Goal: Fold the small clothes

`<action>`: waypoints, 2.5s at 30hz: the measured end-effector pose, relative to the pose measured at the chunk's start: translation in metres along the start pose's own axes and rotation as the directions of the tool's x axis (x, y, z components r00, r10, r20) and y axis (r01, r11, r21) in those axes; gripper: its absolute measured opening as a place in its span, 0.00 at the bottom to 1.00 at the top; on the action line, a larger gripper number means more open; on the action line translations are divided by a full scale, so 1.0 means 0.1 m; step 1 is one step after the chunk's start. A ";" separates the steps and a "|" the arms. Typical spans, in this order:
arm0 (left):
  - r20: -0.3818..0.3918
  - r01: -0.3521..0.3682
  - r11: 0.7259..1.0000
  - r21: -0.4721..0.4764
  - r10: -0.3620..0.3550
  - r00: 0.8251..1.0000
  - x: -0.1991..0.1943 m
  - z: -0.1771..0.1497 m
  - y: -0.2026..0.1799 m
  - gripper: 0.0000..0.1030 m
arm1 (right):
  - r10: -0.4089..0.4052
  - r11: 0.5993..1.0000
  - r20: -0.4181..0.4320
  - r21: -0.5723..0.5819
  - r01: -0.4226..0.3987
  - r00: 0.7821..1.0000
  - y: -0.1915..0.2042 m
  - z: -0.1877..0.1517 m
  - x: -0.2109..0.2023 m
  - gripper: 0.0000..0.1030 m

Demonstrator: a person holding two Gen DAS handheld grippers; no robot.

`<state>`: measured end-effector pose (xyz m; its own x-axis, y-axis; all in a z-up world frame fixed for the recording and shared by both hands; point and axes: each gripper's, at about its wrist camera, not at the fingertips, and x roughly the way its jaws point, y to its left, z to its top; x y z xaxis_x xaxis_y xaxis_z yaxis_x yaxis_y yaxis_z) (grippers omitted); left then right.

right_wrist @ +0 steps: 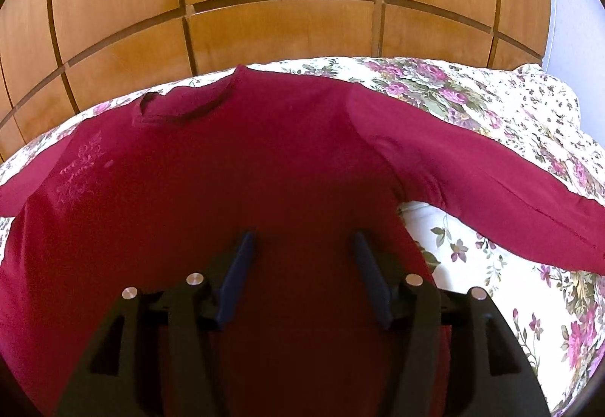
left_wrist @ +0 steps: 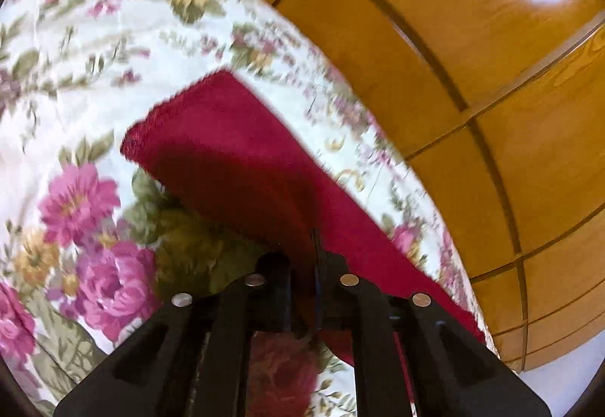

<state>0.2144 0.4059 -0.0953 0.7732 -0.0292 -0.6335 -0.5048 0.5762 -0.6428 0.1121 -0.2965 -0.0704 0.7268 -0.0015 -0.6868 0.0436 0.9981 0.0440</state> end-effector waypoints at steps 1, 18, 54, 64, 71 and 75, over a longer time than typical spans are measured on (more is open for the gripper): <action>0.005 0.013 1.000 -0.021 -0.012 1.000 0.01 -0.02 0.02 0.09 | 0.004 1.000 0.001 0.003 -0.004 1.000 -0.01 0.00 0.00 0.55; 0.110 0.168 0.944 0.283 -0.206 0.972 -0.72 -0.22 -1.40 0.07 | 0.050 0.998 0.019 0.040 -0.051 0.999 -0.05 -0.03 -0.03 0.57; -0.087 0.225 0.547 0.807 -0.266 0.960 -0.70 -3.22 -2.60 0.79 | 0.185 0.971 0.058 0.139 -0.192 0.981 -0.24 -0.06 -0.09 0.58; -0.047 0.041 0.811 0.583 -0.016 0.999 -0.33 -2.60 -1.85 0.67 | 0.489 0.762 0.099 0.433 -0.480 0.866 -0.33 0.13 -0.27 0.58; -0.088 0.014 0.818 0.576 0.045 0.995 -0.08 -2.51 -2.02 0.67 | 0.588 0.715 -0.082 0.517 -0.470 0.805 0.02 0.38 0.19 0.08; -0.108 0.048 0.856 0.515 0.009 0.994 -0.03 -2.45 -1.86 0.67 | 0.501 0.816 0.001 0.334 -0.472 0.866 0.17 0.76 -0.07 0.08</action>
<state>0.2122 0.0985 -0.0796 0.7225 -0.1117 -0.6823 -0.1974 0.9124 -0.3585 0.1598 -0.2844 -0.0096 0.6515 0.4984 -0.5720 -0.0785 0.7942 0.6025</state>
